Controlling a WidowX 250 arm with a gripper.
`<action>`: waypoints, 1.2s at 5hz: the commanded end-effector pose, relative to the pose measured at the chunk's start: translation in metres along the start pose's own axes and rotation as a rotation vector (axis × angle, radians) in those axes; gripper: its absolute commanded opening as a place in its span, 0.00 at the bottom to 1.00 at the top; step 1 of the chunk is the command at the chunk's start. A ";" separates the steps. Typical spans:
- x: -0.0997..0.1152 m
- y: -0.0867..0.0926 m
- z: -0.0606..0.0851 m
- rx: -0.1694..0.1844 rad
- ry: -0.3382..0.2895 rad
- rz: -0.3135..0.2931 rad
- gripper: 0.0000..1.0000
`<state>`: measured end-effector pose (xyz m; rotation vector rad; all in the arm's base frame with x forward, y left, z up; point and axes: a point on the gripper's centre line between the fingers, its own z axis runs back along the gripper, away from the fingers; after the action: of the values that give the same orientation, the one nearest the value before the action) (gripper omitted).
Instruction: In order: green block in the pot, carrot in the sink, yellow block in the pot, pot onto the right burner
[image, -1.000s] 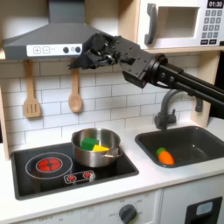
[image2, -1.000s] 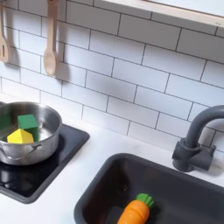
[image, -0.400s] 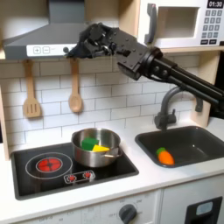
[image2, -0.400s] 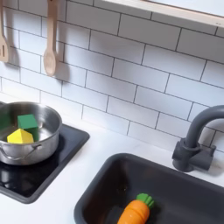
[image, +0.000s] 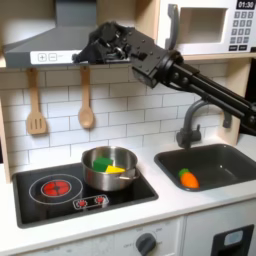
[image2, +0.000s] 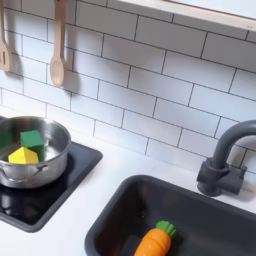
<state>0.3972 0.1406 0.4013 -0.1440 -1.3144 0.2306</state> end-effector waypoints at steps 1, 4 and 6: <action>0.001 0.001 -0.005 0.006 0.003 0.002 0.00; 0.001 0.003 -0.005 0.006 0.009 -0.005 0.00; 0.001 0.002 -0.003 0.001 0.005 0.000 0.00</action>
<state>0.4007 0.1416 0.4005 -0.1502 -1.3133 0.2330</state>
